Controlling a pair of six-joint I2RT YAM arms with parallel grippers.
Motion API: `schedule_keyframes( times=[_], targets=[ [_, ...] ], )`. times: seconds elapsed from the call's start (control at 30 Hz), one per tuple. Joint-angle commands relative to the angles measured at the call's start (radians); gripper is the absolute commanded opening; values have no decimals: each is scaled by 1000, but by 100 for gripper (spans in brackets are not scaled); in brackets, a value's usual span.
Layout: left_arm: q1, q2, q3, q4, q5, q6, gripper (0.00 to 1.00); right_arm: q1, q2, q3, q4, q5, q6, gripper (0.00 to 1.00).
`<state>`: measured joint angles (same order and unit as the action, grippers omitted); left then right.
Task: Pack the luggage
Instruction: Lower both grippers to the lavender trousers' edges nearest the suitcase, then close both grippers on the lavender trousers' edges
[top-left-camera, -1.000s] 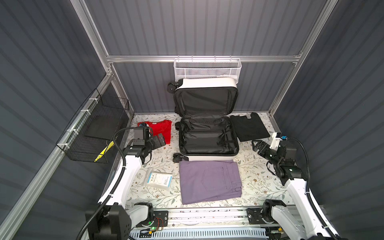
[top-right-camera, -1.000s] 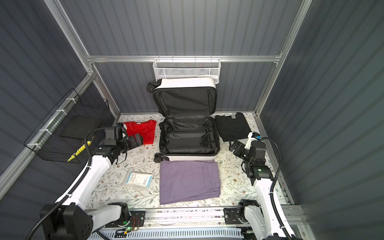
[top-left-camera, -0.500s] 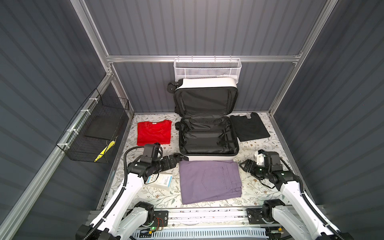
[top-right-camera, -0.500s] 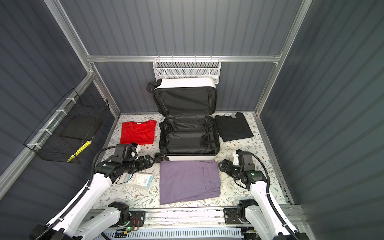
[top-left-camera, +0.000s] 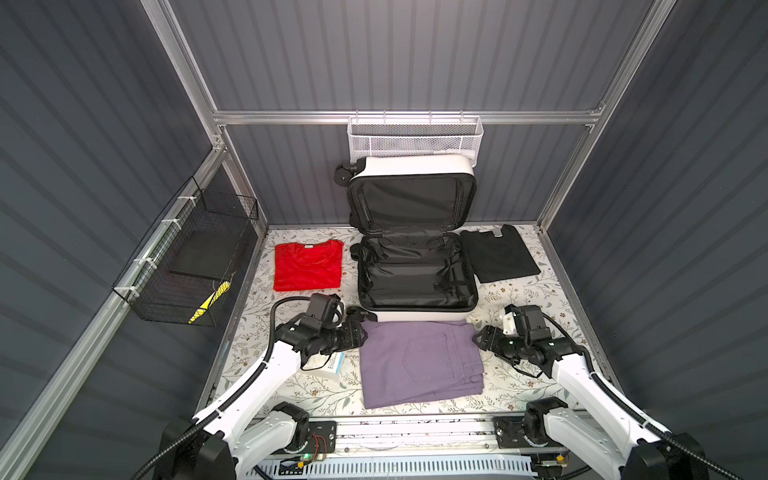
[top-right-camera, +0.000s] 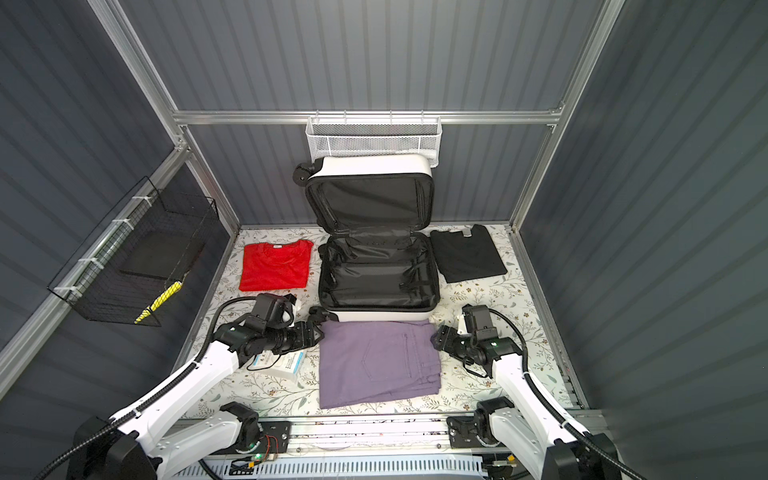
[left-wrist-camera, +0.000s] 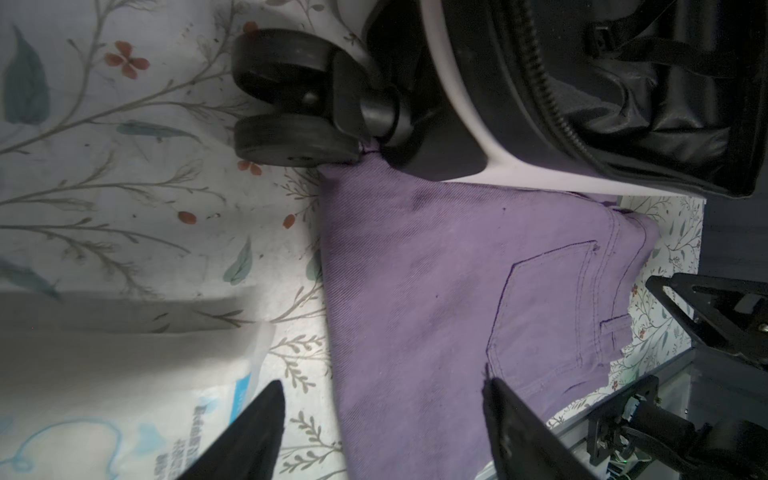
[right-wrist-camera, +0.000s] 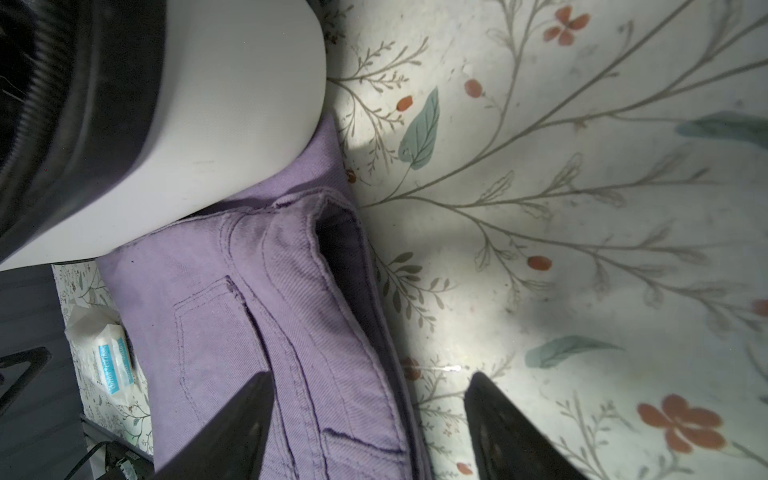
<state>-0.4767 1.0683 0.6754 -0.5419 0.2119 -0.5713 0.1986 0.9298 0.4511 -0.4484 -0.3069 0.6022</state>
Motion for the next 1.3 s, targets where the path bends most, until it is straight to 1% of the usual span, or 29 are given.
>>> schedule_keyframes(
  times=[0.0, 0.13, 0.27, 0.43, 0.5, 0.93, 1.23, 1.27],
  targets=[
    [-44, 38, -5, 57, -60, -25, 75, 4, 12, -15, 29, -3, -6, 74],
    [-92, 92, -7, 93, -106, -36, 72, 6, 33, -28, 52, -10, -7, 74],
    [-128, 126, -24, 116, -175, -54, 69, 6, 54, -38, 75, -18, -9, 74],
    [-138, 139, -59, 140, -222, -65, 67, 6, 77, -41, 103, -19, -15, 74],
    [-138, 147, -69, 150, -230, -60, 67, 7, 88, -42, 111, -59, -17, 74],
    [-140, 221, -115, 293, -175, -56, 67, 9, 155, -62, 172, -98, -28, 75],
    [-141, 242, -156, 373, -140, -68, 66, 20, 184, -61, 207, -134, -22, 74],
    [-141, 245, -161, 380, -137, -68, 66, 24, 213, -61, 212, -138, -19, 73]
  ],
)
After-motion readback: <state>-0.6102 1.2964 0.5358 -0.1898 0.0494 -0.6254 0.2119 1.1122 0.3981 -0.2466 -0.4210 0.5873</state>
